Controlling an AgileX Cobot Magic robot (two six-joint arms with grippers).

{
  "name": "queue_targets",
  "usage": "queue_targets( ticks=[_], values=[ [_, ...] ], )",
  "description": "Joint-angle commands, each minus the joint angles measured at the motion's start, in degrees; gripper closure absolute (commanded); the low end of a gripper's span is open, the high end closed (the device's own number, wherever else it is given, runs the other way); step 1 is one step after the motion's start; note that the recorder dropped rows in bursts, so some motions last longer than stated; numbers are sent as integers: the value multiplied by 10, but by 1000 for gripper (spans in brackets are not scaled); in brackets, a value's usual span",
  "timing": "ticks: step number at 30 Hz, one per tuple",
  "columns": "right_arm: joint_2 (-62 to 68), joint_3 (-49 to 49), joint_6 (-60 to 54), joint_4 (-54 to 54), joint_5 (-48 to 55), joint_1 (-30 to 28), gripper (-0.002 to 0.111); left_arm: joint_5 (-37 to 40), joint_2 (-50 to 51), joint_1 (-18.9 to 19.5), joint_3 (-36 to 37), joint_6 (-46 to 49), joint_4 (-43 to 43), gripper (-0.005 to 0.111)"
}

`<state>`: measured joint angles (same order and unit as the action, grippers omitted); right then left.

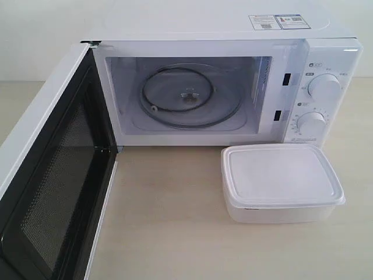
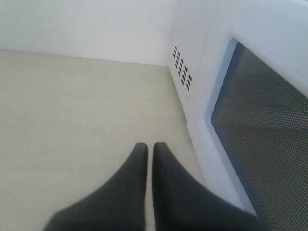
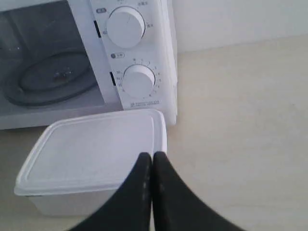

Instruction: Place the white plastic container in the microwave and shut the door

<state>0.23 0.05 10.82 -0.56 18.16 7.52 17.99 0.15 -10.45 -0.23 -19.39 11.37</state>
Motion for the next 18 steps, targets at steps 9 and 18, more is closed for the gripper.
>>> queue_targets(
  ticks=[9,18],
  values=[
    [-2,0,16,0,-262,-2,108,0,-2,2,2,-5,-5,102],
    [-2,-11,25,48,-594,-2,108,0,-2,2,2,-5,-5,102]
  ],
)
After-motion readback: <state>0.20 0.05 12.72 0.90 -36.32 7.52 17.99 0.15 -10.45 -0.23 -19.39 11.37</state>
